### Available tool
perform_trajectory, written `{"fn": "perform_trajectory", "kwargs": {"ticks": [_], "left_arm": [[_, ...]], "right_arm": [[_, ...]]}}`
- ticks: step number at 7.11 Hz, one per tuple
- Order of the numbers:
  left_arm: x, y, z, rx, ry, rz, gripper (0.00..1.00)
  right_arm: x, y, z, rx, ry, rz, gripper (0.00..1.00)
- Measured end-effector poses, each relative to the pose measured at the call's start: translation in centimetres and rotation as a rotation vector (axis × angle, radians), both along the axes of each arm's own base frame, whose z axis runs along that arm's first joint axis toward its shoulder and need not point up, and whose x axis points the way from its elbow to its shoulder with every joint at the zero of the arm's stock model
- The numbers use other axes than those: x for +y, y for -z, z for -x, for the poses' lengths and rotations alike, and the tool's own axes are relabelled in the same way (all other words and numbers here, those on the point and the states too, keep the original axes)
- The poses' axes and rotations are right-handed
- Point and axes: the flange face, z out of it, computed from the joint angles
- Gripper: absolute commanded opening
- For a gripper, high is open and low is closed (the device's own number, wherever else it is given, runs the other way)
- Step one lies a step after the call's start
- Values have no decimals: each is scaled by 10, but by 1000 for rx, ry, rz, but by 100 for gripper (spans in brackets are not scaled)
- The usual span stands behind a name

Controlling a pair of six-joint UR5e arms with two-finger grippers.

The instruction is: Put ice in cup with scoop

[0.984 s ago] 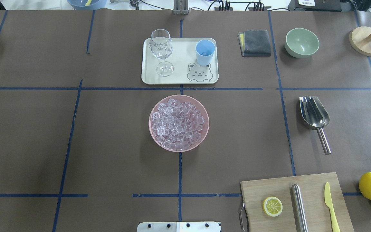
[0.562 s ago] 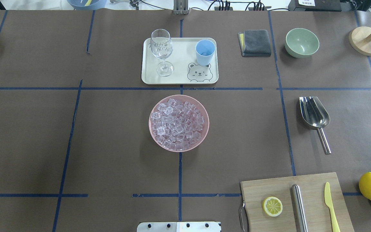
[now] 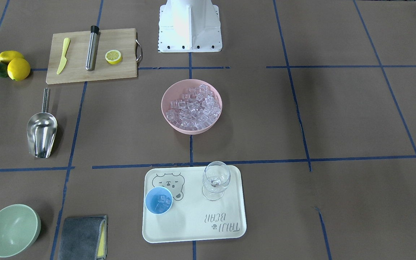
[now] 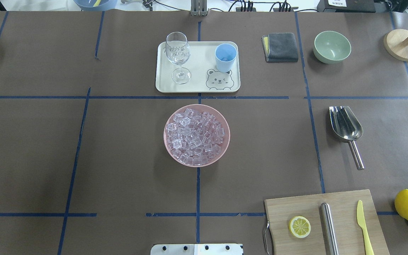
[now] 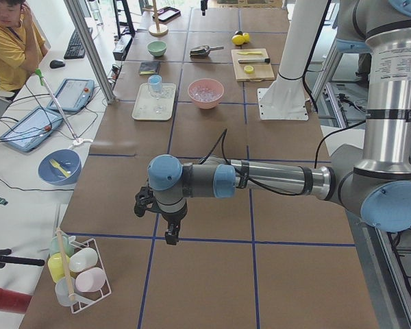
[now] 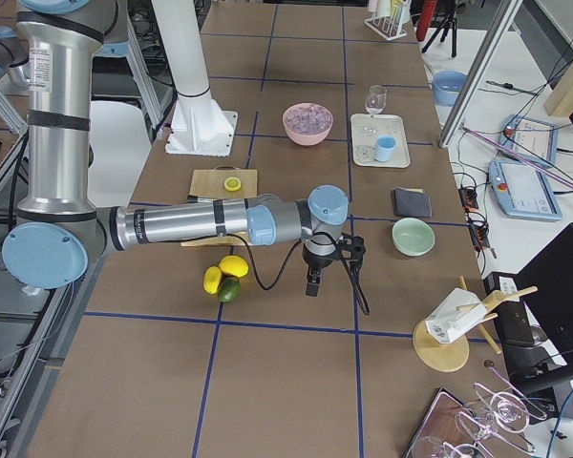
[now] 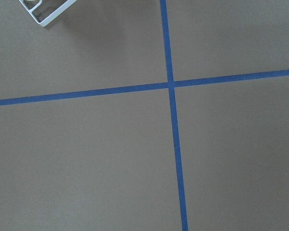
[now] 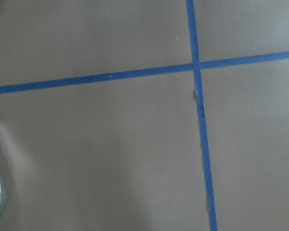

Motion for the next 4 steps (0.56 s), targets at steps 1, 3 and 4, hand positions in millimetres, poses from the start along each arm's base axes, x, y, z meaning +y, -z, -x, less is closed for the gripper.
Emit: {"fn": "perform_trajectory", "kwargs": {"ticks": [1, 3, 4], "left_arm": [[1, -1, 0, 0, -1, 1, 100], [3, -2, 0, 0, -1, 3, 100], [4, -2, 0, 0, -1, 4, 100]], "right_arm": [[1, -3, -10, 2, -9, 8, 100], [-1, -6, -26, -4, 48, 11, 100], [-5, -2, -30, -8, 70, 17, 100]]}}
